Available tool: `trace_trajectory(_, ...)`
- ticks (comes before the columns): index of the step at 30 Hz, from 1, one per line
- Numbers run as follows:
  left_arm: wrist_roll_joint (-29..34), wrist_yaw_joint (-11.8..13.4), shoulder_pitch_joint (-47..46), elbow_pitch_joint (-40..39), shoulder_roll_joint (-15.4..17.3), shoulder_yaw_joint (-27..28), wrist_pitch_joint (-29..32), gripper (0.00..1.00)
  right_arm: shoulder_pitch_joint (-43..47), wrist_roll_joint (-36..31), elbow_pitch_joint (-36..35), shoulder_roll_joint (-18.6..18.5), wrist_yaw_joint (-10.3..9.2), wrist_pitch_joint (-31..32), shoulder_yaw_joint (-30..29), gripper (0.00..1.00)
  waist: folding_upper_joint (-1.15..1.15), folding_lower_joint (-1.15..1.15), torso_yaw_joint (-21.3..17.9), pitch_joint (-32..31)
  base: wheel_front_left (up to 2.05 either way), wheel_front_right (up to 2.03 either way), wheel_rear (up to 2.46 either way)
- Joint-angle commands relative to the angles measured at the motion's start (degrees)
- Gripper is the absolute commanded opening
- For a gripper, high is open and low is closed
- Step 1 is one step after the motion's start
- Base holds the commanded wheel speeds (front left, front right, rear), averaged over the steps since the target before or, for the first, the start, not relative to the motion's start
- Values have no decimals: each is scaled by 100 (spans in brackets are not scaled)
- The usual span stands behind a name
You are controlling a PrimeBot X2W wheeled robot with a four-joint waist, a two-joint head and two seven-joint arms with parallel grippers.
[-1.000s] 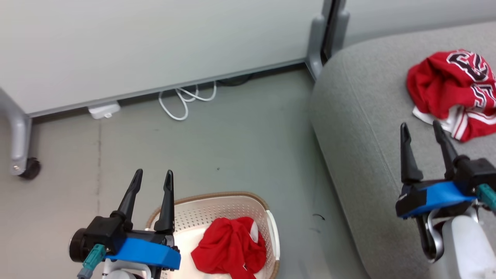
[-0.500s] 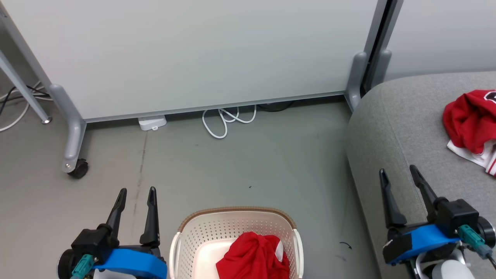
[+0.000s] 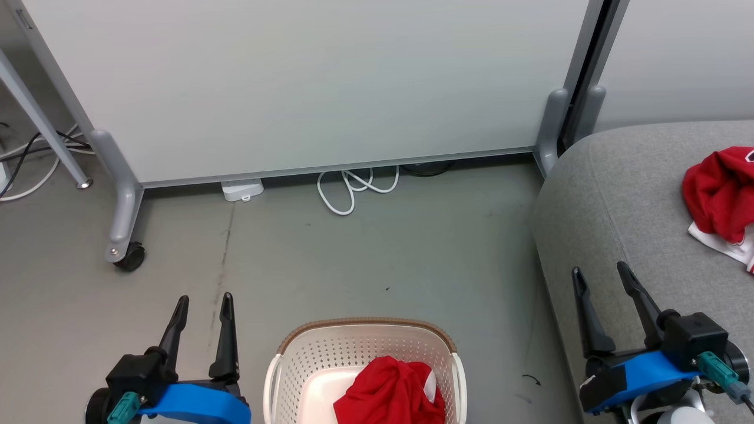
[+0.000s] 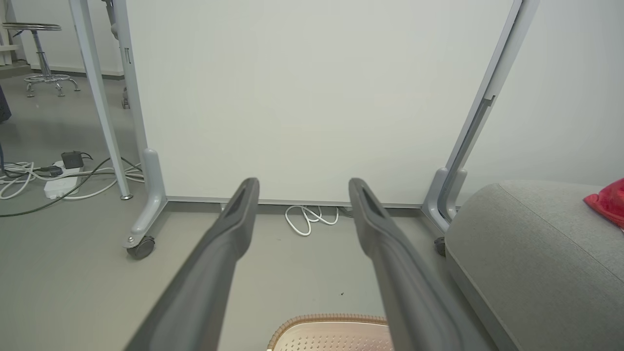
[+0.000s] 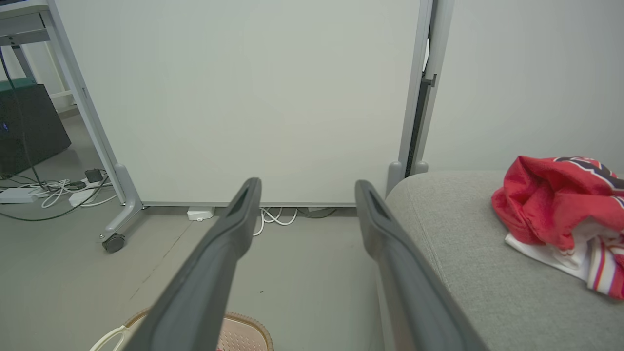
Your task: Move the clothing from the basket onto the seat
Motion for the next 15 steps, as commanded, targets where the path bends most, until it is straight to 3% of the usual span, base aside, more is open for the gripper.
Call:
trace_trajectory(1, 19, -10, 26, 9, 8, 31, -16, 100, 81, -8, -32, 7, 3, 11, -12, 100, 0, 0, -4, 6, 0, 0, 0)
trace_trajectory(15, 7, -10, -32, 83, 30, -13, -16, 100, 90, 19, -92, 8, 3, 81, 105, 100, 0, 0, -9, -16, 0, 0, 0)
